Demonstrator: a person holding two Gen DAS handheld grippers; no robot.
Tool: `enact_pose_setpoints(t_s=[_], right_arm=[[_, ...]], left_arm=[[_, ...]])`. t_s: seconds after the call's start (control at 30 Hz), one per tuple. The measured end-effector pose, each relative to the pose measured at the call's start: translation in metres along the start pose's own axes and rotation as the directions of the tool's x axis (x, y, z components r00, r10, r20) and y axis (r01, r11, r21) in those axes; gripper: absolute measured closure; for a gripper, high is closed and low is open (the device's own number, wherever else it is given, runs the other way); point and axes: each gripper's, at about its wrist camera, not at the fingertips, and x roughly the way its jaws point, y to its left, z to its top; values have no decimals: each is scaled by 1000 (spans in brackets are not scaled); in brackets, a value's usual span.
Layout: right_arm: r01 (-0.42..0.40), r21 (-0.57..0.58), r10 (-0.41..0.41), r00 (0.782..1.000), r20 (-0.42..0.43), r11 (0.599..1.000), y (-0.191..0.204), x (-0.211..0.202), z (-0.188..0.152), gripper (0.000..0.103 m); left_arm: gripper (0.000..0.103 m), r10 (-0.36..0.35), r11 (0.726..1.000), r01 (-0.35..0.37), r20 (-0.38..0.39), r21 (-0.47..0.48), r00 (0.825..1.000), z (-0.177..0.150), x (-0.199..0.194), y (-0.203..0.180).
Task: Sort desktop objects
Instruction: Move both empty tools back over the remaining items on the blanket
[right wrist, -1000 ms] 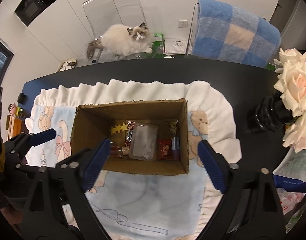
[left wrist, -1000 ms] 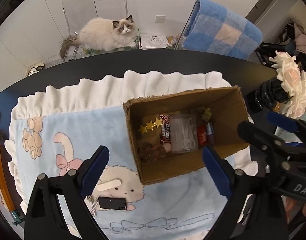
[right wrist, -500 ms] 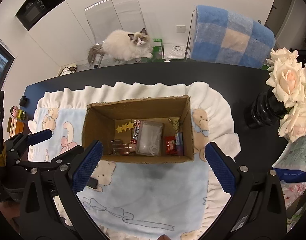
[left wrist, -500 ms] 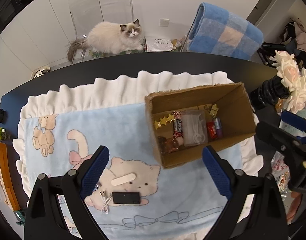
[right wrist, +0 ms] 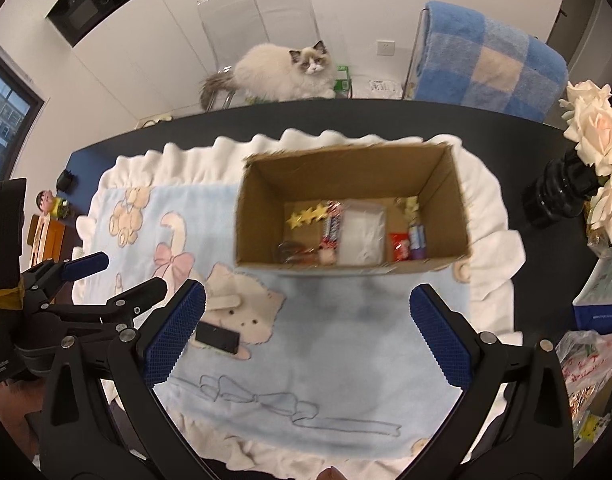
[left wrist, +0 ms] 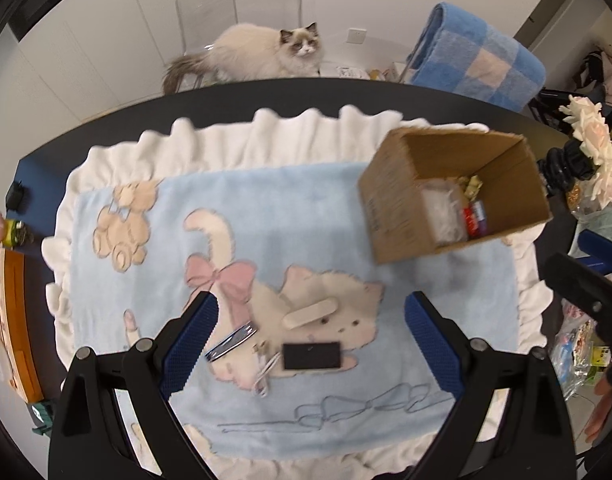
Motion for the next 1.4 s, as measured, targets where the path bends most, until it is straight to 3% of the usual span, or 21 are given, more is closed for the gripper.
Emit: enact_pose_setpoints(t_s=[0.5,0.73,1.07,1.4], right_arm=[[3,-49,-6,997,-78,999,79,29,-51,0],[12,-37,-16,994,-111,999,96,50,-75,0],[27,-34,-33,982,-183,999,102,90,-92,0],[12,-48,-22,974,-224,999,98,124,-93,0]], left_arm=[[9,3,1000,-3,-53,-3,999,-74,2,69],[9,0,1000,1,-76,17,997,-94,16,86],[9,-43,999,44,-101,6,994,-105,51,101],[10,15,997,-5,-138,73,990,-88,88,100]])
